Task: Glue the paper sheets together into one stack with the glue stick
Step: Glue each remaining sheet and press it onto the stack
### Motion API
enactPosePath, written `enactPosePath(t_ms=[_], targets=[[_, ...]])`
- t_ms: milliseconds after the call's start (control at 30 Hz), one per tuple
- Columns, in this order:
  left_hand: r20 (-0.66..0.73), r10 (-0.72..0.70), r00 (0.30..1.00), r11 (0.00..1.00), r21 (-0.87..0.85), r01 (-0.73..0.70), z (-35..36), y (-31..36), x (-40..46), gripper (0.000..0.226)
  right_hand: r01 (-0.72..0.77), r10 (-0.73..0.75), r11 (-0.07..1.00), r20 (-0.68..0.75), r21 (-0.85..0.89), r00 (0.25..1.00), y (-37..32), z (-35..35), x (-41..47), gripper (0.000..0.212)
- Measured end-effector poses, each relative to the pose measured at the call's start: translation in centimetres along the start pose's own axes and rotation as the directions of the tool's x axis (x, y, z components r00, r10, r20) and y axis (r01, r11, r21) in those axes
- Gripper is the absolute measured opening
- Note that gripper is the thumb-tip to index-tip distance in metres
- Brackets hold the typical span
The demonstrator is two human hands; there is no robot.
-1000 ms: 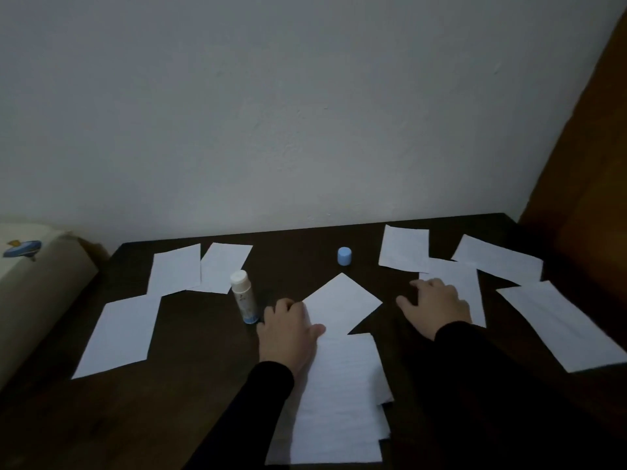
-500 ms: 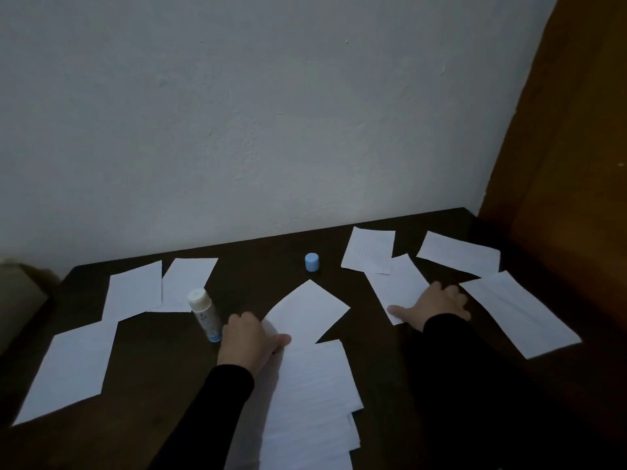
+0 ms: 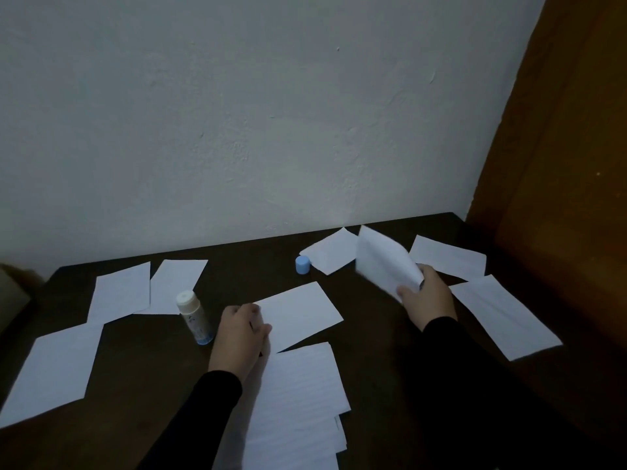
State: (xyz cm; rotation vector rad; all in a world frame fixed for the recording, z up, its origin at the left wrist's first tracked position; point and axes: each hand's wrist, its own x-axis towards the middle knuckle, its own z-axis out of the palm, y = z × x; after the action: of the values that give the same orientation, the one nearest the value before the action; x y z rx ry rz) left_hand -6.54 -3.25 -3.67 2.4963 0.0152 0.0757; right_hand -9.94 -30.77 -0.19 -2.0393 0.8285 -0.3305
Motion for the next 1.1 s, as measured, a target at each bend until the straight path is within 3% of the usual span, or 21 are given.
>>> enactPosePath(t_ms=[167,300,500,600,667,833,1100], targets=[[0.056,0.038,0.998,0.999,-0.028,-0.037,0.1,-0.3,-0.2,0.031,0.225,-0.220,0.965,-0.054,0.132,0.974,-1.7,-0.1,-1.6,0.030],[0.016,0.057,0.998,0.996,-0.066,-0.055,-0.4,0.5,-0.4,0.039,0.357,-0.378,0.911,0.073,0.205,0.923,-2.4,0.3,-2.8,0.021],[0.159,0.028,0.987,0.891,-0.451,0.047,-1.9,1.7,-0.6,0.056,0.215,-0.400,0.877,0.405,0.429,0.822,-3.1,2.3,-4.4,0.013],[0.205,0.000,0.979,0.812,-0.572,0.120,-2.2,1.0,-0.8,0.032,0.107,-0.354,0.888,0.514,0.448,0.781,-3.2,3.7,-4.3,0.011],[0.182,-0.044,0.982,0.803,-0.579,0.143,-2.2,0.3,-0.8,0.017,0.124,-0.338,0.906,0.515,0.405,0.788,-3.2,4.6,-3.9,0.008],[0.182,-0.151,0.972,0.853,-0.474,0.221,-2.0,-0.6,-0.5,0.021,0.212,-0.234,0.972,0.415,0.099,0.879,-2.8,6.9,-2.8,0.012],[0.098,-0.194,0.976,0.909,-0.356,0.217,-0.7,-1.0,-0.5,0.020,0.299,-0.201,0.940,0.440,-0.164,0.875,-2.3,8.8,-1.3,0.025]])
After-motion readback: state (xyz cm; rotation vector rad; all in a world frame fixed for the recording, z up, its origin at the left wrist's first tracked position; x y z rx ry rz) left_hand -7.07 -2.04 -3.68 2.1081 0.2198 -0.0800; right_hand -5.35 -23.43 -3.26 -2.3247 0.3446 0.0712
